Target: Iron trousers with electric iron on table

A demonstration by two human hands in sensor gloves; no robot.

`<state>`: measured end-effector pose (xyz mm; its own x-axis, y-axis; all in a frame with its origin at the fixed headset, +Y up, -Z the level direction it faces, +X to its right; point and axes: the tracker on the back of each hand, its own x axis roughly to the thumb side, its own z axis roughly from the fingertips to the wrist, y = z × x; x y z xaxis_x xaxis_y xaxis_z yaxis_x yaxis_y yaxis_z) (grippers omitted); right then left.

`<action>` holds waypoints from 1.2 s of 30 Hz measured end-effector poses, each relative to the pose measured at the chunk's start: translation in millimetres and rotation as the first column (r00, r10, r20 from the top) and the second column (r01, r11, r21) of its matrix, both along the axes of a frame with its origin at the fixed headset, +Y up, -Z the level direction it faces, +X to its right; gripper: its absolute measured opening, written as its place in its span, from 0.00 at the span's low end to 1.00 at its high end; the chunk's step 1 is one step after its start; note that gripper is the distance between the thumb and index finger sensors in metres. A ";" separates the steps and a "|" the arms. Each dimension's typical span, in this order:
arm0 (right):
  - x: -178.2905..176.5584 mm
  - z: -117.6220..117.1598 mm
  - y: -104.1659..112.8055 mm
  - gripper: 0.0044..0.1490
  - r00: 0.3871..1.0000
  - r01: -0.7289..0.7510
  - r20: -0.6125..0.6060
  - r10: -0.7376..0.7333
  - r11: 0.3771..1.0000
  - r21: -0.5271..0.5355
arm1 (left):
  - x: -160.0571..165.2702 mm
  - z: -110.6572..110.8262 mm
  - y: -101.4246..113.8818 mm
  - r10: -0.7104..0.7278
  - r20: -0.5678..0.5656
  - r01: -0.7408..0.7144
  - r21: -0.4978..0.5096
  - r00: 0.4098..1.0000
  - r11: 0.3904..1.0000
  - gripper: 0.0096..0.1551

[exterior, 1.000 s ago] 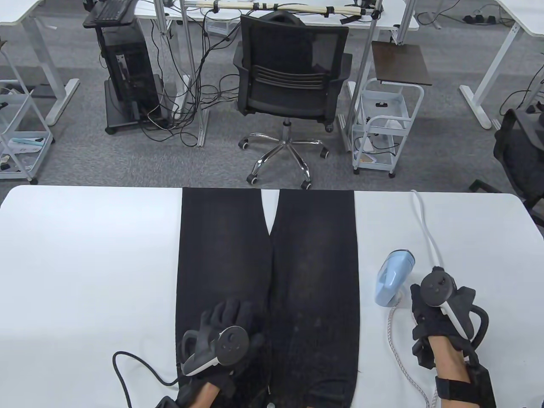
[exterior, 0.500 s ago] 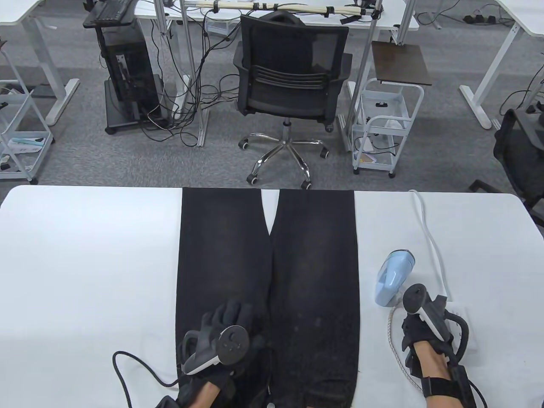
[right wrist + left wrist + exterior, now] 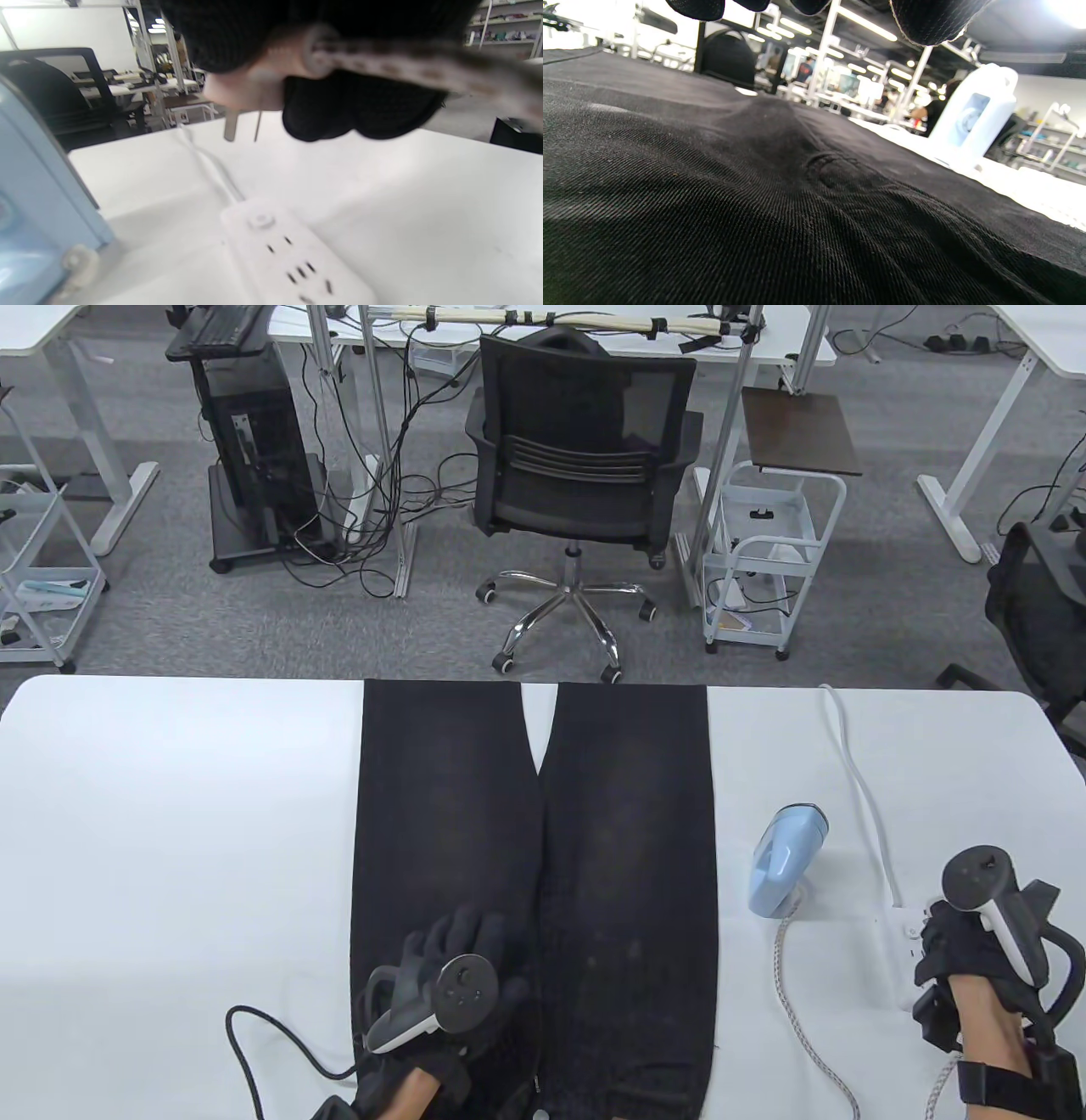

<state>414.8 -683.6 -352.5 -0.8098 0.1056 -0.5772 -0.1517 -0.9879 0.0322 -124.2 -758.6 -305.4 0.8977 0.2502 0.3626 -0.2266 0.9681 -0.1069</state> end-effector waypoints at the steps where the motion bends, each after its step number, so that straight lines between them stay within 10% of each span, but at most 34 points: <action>1: 2.9 1.5 -5.8 0.38 1.000 0.003 0.008 -0.003 1.000 -0.025 | 0.0 -0.1 -0.1 0.000 0.000 0.000 -0.002 1.000 1.000 0.51; 10: 10.3 10.2 -52.8 0.37 0.999 0.028 0.039 -0.022 0.990 -0.140 | -0.5 -0.5 -0.4 0.004 -0.004 -0.004 -0.009 1.000 1.000 0.51; 36: -11.9 2.8 -58.0 0.35 0.989 -0.138 -0.071 0.127 0.973 -0.185 | -0.2 -1.3 -2.0 0.001 -0.004 -0.001 -0.032 1.000 0.999 0.51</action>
